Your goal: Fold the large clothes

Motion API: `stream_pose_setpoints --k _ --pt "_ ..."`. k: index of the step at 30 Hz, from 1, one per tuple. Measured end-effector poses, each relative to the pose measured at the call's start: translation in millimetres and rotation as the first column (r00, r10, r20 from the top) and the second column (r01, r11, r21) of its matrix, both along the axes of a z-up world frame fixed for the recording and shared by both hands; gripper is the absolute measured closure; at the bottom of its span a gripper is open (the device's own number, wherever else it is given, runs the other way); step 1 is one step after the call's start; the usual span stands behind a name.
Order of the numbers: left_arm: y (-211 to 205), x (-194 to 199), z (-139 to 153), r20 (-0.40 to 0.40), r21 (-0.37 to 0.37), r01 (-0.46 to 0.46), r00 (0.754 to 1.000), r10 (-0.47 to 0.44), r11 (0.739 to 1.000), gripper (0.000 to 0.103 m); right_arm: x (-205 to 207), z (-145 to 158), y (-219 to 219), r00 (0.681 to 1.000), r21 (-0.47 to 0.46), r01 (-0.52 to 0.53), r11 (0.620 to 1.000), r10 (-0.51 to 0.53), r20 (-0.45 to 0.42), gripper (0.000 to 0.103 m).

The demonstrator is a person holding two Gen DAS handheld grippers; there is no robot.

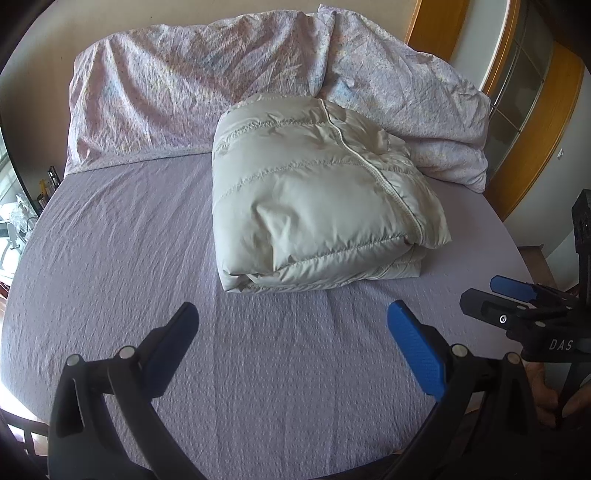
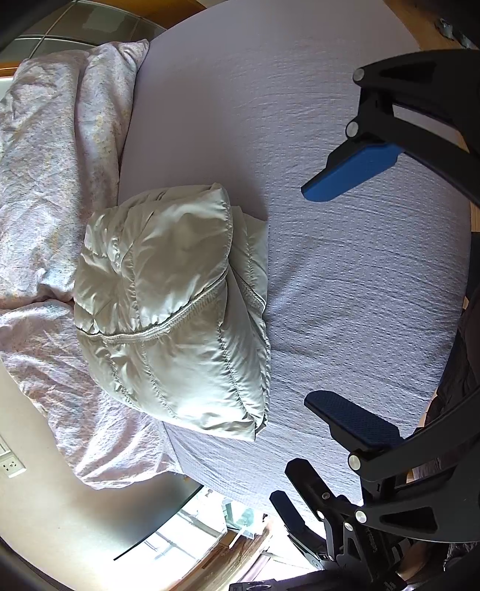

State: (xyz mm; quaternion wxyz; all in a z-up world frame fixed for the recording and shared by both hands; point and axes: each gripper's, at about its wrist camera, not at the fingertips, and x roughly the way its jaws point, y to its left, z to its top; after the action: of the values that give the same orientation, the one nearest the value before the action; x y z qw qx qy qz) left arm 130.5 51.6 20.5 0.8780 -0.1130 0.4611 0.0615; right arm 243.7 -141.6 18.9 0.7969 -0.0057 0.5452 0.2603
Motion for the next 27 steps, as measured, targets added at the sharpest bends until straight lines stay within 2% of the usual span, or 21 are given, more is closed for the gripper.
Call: stream_pose_setpoints --k 27 --pt "-1.2 1.3 -2.1 0.0 -0.009 0.004 1.0 -0.004 1.0 0.002 1.4 -2.1 -0.3 1.0 0.01 0.002 1.0 -0.002 -0.004 0.001"
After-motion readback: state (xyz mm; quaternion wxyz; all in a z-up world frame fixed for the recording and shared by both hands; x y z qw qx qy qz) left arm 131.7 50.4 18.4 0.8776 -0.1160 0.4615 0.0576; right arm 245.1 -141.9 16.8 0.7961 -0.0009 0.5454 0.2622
